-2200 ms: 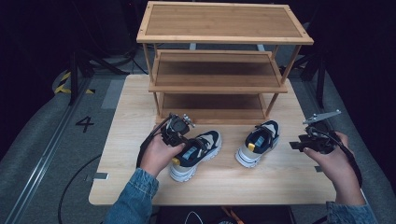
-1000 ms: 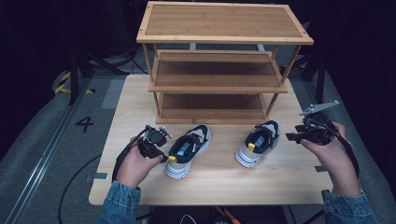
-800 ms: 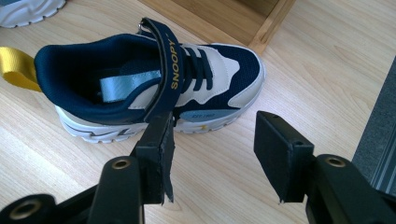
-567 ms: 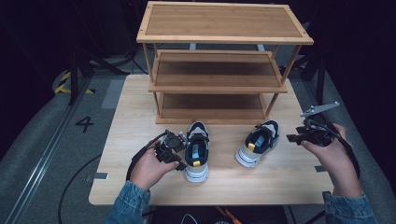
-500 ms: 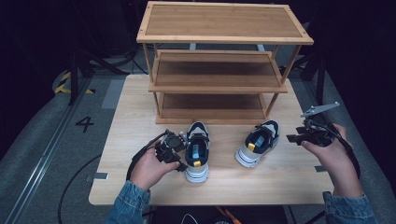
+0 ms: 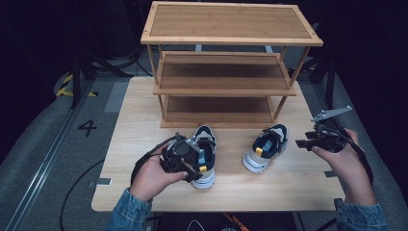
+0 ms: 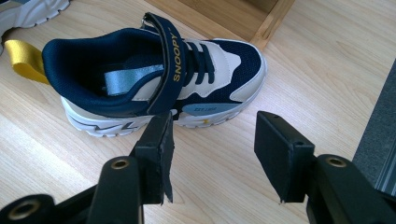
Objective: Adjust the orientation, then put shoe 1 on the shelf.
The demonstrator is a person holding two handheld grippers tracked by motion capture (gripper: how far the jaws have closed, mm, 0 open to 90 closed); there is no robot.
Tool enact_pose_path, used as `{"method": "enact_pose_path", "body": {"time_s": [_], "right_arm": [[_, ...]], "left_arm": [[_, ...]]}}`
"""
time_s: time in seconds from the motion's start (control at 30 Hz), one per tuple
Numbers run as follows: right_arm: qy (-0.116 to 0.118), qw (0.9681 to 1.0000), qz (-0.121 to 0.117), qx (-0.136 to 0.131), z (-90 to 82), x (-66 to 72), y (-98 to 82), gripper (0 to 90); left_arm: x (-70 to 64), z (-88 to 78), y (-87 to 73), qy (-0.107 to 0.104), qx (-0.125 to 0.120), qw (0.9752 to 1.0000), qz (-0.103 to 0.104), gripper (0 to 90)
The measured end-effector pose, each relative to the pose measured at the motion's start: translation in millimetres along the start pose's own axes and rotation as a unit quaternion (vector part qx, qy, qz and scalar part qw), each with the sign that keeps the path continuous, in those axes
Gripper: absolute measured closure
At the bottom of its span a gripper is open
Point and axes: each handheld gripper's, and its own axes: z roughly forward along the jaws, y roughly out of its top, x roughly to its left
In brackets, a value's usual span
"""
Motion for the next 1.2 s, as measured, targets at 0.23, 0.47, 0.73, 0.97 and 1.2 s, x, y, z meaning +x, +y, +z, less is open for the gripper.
{"method": "enact_pose_path", "body": {"time_s": [0.23, 0.47, 0.73, 0.97, 1.2], "right_arm": [[-0.001, 1.0000, -0.002, 0.002, -0.7, 0.8, -1.5, 48.3], [-0.002, 1.0000, -0.001, 0.006, 0.5, 3.1, -3.9, 48.2], [-0.003, 0.9999, -0.008, 0.012, 5.7, 6.6, -5.5, 46.2], [0.009, 0.9998, 0.002, 0.019, 6.8, 6.0, -8.3, 50.6], [0.016, 0.9996, 0.007, 0.023, 9.7, 4.1, -10.3, 53.6]], "left_arm": [[4.0, 18.1, 12.6, 0.005, 0.004, 1.0000, 0.004, 42.7], [15.7, 36.4, 13.2, -0.013, 0.005, 0.9999, -0.009, 44.5], [19.0, 55.5, 14.2, -0.040, 0.024, 0.9989, -0.008, 46.5], [22.6, 63.3, 13.9, -0.055, 0.039, 0.9977, -0.006, 57.5], [19.5, 61.7, 13.8, -0.053, 0.028, 0.9982, 0.007, 67.9]]}}
